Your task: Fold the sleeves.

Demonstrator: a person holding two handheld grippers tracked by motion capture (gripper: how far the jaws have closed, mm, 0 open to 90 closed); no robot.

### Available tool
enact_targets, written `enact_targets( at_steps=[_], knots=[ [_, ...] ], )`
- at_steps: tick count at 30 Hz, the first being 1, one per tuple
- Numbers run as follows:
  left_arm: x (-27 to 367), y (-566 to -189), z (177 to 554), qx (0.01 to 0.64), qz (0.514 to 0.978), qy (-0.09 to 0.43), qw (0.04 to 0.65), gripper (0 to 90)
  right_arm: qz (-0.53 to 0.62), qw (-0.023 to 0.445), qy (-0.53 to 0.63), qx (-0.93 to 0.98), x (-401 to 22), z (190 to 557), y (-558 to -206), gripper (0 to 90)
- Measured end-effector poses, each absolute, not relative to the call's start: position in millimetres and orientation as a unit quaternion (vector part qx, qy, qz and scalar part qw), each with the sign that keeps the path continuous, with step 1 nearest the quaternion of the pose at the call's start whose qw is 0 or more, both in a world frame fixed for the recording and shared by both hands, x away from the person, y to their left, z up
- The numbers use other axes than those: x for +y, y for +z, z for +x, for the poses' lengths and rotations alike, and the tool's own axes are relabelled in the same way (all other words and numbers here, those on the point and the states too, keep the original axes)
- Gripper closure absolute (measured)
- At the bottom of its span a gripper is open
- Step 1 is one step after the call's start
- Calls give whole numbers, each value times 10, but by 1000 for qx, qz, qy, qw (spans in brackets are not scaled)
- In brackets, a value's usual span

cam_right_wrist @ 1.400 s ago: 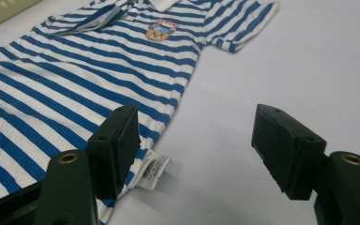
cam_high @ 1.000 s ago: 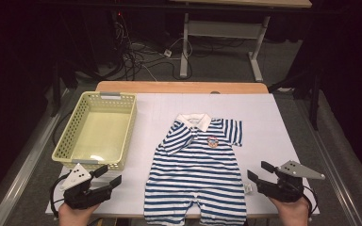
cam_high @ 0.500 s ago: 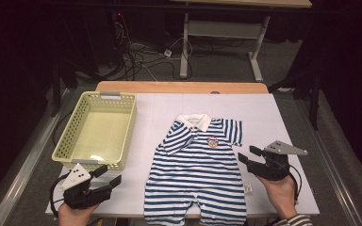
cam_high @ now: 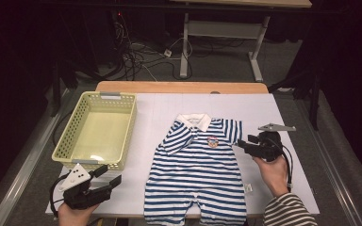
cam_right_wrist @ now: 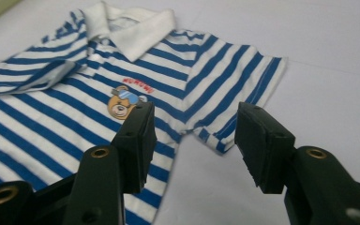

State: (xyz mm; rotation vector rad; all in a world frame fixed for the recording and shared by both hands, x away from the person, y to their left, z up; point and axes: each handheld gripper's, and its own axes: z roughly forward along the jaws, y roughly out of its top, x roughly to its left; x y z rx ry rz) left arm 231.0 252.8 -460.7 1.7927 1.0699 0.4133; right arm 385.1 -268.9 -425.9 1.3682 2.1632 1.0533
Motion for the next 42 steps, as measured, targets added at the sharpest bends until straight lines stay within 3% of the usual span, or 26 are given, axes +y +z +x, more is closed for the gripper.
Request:
enact_targets(
  at_steps=[12, 25, 36, 42],
  knots=[
    [2534, -4610, 2312, 440, 734, 174, 486, 331, 516, 177, 313, 778, -2660, 4308, -4301, 609],
    [2542, -4611, 2316, 440, 734, 173, 488, 331, 569, 157, 259, 764, -2679, 4712, -4476, 658],
    [2544, -4610, 2316, 439, 732, 171, 491, 330, 591, 152, 249, 752, -2707, 4832, -4562, 687],
    [2543, -4611, 2320, 439, 733, 170, 491, 329, 575, 152, 240, 767, -2655, 4827, -4563, 818]
  ],
)
